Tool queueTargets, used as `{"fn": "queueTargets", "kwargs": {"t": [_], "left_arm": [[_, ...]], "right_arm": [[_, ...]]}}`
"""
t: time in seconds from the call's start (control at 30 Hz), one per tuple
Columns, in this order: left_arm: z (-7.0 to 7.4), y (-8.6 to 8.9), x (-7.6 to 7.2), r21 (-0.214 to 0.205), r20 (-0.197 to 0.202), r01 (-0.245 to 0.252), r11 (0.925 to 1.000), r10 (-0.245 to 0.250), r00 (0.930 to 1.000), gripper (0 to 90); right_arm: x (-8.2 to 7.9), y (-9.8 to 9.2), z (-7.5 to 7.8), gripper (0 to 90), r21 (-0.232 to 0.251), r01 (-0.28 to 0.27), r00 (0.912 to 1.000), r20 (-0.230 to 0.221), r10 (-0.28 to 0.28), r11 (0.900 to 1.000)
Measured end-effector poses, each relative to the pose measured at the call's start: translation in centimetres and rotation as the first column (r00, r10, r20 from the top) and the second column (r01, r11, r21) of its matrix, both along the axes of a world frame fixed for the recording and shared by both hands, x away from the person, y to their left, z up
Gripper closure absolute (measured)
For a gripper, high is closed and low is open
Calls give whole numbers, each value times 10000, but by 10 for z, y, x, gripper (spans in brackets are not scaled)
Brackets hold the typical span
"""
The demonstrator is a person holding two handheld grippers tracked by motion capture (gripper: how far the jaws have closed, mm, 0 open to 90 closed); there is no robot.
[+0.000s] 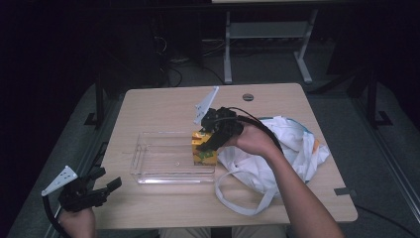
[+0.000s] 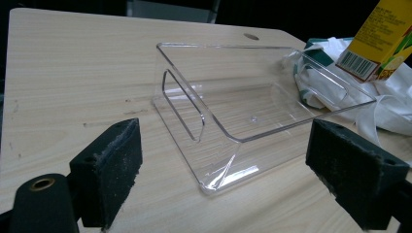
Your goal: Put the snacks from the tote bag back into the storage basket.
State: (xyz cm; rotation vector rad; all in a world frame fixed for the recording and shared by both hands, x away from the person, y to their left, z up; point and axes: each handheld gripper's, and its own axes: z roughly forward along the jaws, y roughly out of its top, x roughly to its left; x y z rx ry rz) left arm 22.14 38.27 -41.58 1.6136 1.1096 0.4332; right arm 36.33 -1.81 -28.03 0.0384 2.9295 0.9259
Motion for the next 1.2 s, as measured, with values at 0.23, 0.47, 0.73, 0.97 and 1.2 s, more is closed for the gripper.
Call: {"fn": "queueTargets", "kwargs": {"t": [0.23,0.47,0.73,0.97,1.2], "left_arm": [[0,0,0,14,20,-2,10000,2,10000,127],[1,1,0,67,53,28,10000,-28,10000,126],[1,2,0,69,67,39,10000,-39,10000,127],[1,1,-1,42,71,-3,10000,2,10000,127],[0,2,0,-3,57,15,10000,-15,10000,127]], "right_arm": [[0,4,-4,520,4,-51,10000,-37,51,10000],[-2,9,-7,520,-49,-148,9999,-80,148,9999],[0,12,-12,520,-106,-167,9998,-97,166,9998],[1,12,-17,520,-99,-155,9997,-186,154,9998],[2,13,-22,520,-108,-181,9996,-212,179,9998]]}}
